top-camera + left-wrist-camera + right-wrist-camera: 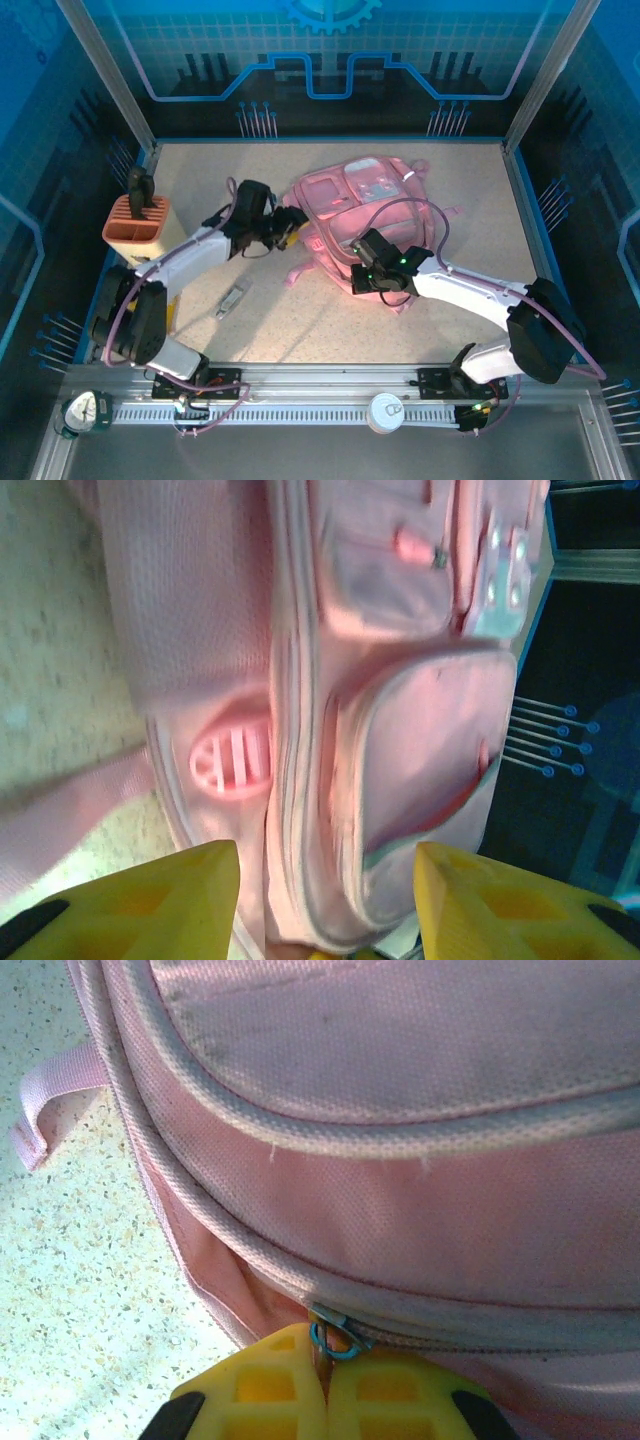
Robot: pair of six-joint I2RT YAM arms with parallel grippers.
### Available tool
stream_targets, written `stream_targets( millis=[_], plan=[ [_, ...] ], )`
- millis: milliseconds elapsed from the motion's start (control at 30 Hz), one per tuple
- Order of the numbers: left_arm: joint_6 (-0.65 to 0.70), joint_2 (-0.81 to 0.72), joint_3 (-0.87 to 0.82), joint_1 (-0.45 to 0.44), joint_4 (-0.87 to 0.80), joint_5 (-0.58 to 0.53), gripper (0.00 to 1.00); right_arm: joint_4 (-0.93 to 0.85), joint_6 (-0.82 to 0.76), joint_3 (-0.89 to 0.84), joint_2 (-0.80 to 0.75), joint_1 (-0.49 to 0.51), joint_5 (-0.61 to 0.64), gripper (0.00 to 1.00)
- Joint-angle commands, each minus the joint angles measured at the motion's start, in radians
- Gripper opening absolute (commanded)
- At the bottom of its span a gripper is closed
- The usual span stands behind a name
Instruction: Pack the student bag
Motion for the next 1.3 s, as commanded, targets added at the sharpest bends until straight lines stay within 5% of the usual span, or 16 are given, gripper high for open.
stream_targets(
  millis=[0,500,633,933,1267],
  plan=[
    [-0.129,-0.04,-0.076,-0.072,0.091,-0.058,0.5,0.035,0.012,-0.008,-0.007,0.026,-0.029,0.0],
    [-0.308,0.183,-0.066,-0.338,0.299,-0.193,0.42,0.039,0.013,0.005,0.014,0.028,-0.013,0.0],
    [-0.343,0.237,-0.064,-0.347,0.356,-0.233,0.41,0.055,0.02,0.006,0.025,0.03,-0.026,0.0],
    [-0.281,0.265,-0.026,-0.349,0.404,-0.312,0.0,-0.023,0.0,0.047,0.007,0.029,0.046,0.0],
    [-0.133,0.166,-0.029,-0.274,0.198,-0.327,0.0,-0.122,-0.041,-0.088,-0.172,-0.09,0.094,0.0]
  ],
)
